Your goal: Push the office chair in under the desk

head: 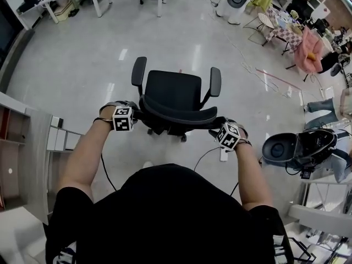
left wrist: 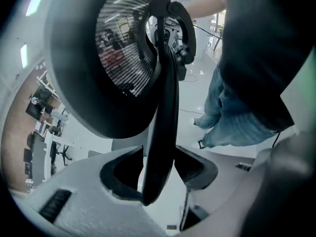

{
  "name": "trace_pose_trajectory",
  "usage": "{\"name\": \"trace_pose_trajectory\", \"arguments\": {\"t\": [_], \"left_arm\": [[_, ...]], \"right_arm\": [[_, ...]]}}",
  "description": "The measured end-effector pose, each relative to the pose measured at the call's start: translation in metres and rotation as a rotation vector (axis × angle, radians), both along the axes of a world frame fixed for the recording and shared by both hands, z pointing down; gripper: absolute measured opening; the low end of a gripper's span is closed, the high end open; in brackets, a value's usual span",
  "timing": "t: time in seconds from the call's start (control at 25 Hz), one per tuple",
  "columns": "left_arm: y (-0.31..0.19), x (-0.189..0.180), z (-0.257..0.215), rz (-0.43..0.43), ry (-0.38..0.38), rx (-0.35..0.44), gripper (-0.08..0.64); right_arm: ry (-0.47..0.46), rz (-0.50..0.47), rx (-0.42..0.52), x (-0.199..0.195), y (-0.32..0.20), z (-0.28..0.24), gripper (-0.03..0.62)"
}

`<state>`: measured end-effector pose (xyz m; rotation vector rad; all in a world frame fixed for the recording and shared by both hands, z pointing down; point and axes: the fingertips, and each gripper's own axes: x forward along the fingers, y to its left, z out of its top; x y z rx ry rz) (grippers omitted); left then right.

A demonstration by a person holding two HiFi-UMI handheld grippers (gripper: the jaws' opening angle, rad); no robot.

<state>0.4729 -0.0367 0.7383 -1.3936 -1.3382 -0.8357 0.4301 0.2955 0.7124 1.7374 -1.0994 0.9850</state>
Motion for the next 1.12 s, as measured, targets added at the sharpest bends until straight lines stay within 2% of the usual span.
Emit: {"name": "trace_pose_trajectory", "arguments": {"t": [0.2, 0.36, 0.52, 0.68, 1.12], "left_arm": [[0.006, 0.005, 0.029, 0.006, -0.014, 0.056, 0.189], [0.016, 0.004, 0.036, 0.002, 0.013, 0.038, 0.156], [0.015, 0.009, 0.035, -0.004, 0.047, -0.004, 0.156], [0.021, 0.008, 0.032, 0.004, 0.039, -0.02, 0.144], [0.034, -0.002, 0.033, -0.039, 0.064, -0.021, 0.144]], "right_arm": [[0.026, -0.072, -0.131, 0.009, -0.001, 0.019, 0.19], [0.051, -0.1, -0.249, 0.011, 0.005, 0.042, 0.181], [0.078, -0.095, -0.238, 0.017, 0.001, 0.044, 0.147], [0.087, -0.106, -0.223, 0.023, 0.003, 0.041, 0.137], [0.117, -0.141, -0.233, 0.026, 0.018, 0.043, 0.127]]}}
